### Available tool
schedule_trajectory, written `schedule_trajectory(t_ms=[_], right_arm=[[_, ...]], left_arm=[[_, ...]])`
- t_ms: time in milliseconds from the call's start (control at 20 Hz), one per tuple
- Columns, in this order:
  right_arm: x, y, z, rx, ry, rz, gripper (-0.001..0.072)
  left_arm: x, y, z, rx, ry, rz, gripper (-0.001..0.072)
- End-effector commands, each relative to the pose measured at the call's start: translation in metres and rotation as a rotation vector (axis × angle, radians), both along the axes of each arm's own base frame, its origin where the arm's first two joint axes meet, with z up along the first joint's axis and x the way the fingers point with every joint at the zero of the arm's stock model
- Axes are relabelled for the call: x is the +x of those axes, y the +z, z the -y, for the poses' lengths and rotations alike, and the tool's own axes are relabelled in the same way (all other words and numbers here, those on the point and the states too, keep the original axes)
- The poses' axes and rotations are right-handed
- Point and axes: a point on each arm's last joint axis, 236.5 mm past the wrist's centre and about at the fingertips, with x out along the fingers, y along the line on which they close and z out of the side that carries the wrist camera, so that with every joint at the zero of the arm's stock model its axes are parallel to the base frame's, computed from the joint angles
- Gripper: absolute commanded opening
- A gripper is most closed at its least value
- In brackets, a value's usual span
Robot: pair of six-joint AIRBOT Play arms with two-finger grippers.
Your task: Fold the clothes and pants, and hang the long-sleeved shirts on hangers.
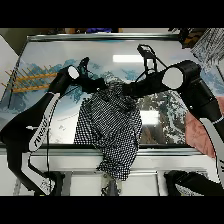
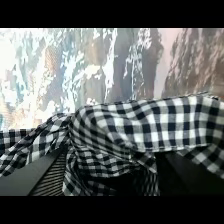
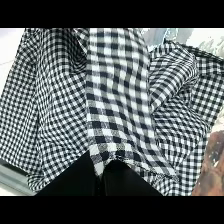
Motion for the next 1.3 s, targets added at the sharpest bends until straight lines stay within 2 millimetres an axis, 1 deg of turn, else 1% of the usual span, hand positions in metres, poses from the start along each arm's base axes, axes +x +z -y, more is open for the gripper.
schedule_trajectory(t_ms=[0,200,250,300,400,450,500,600,650,700,750,800,850,950,1000,1100,1150,1200,1250], right_arm=[[-0.001,-0.001,0.000,-0.002,0.002,-0.005,0.0008],[-0.001,-0.001,0.000,-0.002,0.002,-0.005,0.0008],[-0.001,-0.001,0.000,-0.002,0.002,-0.004,0.0008],[-0.001,-0.001,0.000,-0.002,0.002,-0.004,0.0008],[-0.002,0.002,0.000,0.000,0.002,0.001,0.0008],[-0.002,0.004,0.001,0.001,0.001,0.006,0.0008],[0.000,0.007,0.007,-0.021,0.000,0.030,0.0008],[0.010,0.037,0.027,-0.039,-0.003,0.130,0.0007],[0.017,0.059,0.038,-0.022,-0.029,0.179,0.0007],[0.023,0.085,0.049,-0.006,-0.053,0.239,0.0007],[0.027,0.114,0.058,0.012,-0.071,0.305,0.0007],[0.026,0.147,0.065,0.030,-0.079,0.384,0.0007],[0.022,0.180,0.070,0.050,-0.084,0.454,0.0007],[0.005,0.235,0.075,0.083,-0.078,0.566,0.0007],[-0.006,0.257,0.079,0.099,-0.079,0.609,0.0007],[-0.029,0.293,0.088,0.139,-0.092,0.690,0.0006],[-0.040,0.301,0.093,0.153,-0.110,0.704,0.0007],[-0.051,0.306,0.100,0.157,-0.124,0.711,0.0006],[-0.062,0.309,0.106,0.152,-0.133,0.715,0.0007]], left_arm=[[-0.010,-0.024,-0.006,0.150,-0.053,-0.033,0.0536],[-0.009,-0.027,-0.004,0.215,-0.059,0.003,0.0535],[-0.007,-0.028,-0.006,0.229,-0.053,0.012,0.0471],[-0.006,-0.028,-0.008,0.237,-0.053,0.017,0.0283],[-0.003,-0.028,-0.011,0.248,-0.051,0.030,0.0175],[-0.001,-0.027,-0.014,0.246,-0.046,0.028,0.0013],[0.002,-0.019,-0.019,0.242,-0.038,0.042,0.0012],[0.009,0.039,-0.040,0.230,-0.053,0.160,0.0013],[0.009,0.073,-0.050,0.221,-0.056,0.220,0.0013],[0.002,0.116,-0.057,0.185,-0.073,0.274,0.0012],[-0.012,0.159,-0.058,0.137,-0.109,0.318,0.0013],[-0.034,0.208,-0.055,0.063,-0.155,0.365,0.0013],[-0.058,0.254,-0.047,-0.010,-0.211,0.422,0.0013],[-0.114,0.348,-0.032,-0.127,-0.344,0.606,0.0013],[-0.136,0.387,-0.030,-0.149,-0.369,0.708,0.0013],[-0.180,0.453,-0.034,-0.176,-0.369,0.903,0.0013],[-0.202,0.479,-0.038,-0.188,-0.357,0.995,0.0013],[-0.219,0.498,-0.041,-0.199,-0.341,1.066,0.0013],[-0.234,0.512,-0.046,-0.210,-0.318,1.123,0.0013]])
